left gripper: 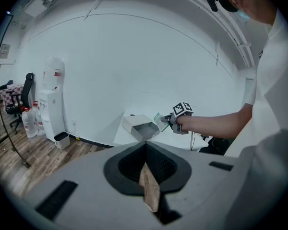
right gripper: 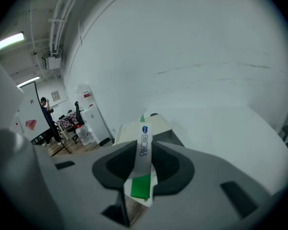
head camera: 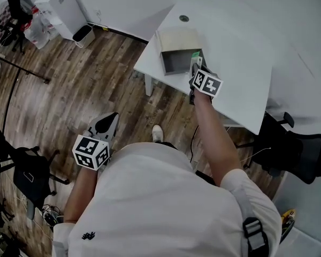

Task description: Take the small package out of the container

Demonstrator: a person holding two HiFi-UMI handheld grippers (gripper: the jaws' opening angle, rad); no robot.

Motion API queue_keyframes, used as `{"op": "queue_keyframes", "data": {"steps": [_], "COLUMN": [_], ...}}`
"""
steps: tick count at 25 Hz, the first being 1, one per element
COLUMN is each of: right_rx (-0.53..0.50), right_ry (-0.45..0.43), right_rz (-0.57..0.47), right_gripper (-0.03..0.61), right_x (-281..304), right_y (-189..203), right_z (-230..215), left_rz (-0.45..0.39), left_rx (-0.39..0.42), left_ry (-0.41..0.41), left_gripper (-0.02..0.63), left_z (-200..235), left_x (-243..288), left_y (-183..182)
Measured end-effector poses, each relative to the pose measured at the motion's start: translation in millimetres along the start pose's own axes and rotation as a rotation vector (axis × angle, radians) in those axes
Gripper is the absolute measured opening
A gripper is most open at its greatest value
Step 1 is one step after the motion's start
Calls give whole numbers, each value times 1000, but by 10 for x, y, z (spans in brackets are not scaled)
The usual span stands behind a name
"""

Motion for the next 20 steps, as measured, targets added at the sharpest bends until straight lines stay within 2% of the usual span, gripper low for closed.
{"op": "queue_keyframes", "data": {"steps": [5, 9, 15, 20], "right_rx": [-24, -30, -34, -33], "right_ry": [-39, -65, -87, -139], "right_rz": [-14, -22, -41, -61], "right_gripper": [98, 98, 98, 98], "right_x": [-330, -566, -899, -1228], "right_y": [93, 182, 311, 487], "right_z": [205, 352, 583, 831], "left_rz": [-10, -36, -42, -31], "left_rx": [0, -41, -20, -2], "left_ry": [22, 52, 67, 89], "left_gripper": [6, 6, 8, 6], "left_z": [27, 22, 17, -25], "left_x": [-171, -336, -561, -755], "left_y": [72, 90, 160, 324]}}
Point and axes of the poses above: the fingertips, and each gripper's own axes: x forward along the fingers, z to its left, y out of its underside, the point moved 4 cm from there along -x, backward along the fingers, and after that the axes turned 1 degree about z, right-handed, at the moved point
